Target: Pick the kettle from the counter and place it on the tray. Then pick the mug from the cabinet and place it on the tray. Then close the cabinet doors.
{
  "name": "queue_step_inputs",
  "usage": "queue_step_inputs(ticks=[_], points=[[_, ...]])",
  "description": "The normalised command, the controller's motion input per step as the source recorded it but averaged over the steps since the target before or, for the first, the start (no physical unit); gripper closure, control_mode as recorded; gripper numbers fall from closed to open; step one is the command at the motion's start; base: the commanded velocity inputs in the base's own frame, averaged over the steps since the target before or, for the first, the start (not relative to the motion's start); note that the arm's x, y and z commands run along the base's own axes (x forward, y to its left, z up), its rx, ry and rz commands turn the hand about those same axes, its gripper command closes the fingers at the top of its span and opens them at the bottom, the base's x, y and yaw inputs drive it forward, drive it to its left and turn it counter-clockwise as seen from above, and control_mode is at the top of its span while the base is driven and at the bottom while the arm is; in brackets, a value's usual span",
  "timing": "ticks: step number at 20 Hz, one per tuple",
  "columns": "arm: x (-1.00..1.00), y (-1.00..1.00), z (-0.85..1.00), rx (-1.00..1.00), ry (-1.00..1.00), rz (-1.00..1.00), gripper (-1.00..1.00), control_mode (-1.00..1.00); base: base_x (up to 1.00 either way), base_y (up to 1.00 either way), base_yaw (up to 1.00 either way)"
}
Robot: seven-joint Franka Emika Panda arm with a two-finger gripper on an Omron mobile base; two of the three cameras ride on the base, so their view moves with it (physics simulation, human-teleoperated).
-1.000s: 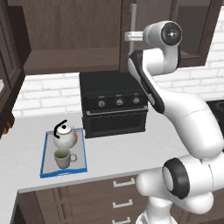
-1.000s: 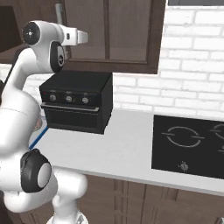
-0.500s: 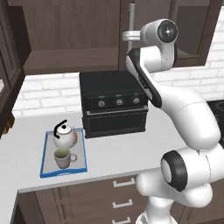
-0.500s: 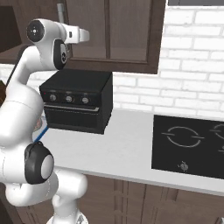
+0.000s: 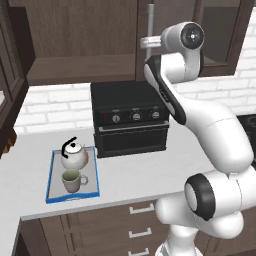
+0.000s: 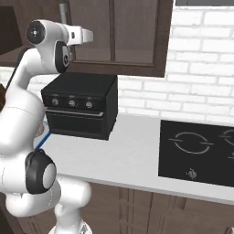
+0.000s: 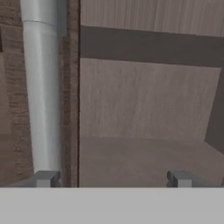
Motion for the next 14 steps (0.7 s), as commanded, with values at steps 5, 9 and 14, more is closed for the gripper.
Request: queue_step_inputs(ticks=[5, 9, 14], points=[[0.01, 0.12, -0.14, -0.01, 0.0, -0.01, -1.0, -1.0, 0.0, 0.0, 0.0], [0.01, 0.23, -0.07, 0.0, 0.0, 0.0, -1.0, -1.0, 0.0, 0.0, 0.0], [-0.05, 0.23, -0.01, 0.0, 0.0, 0.0, -1.0, -1.0, 0.0, 0.0, 0.0]])
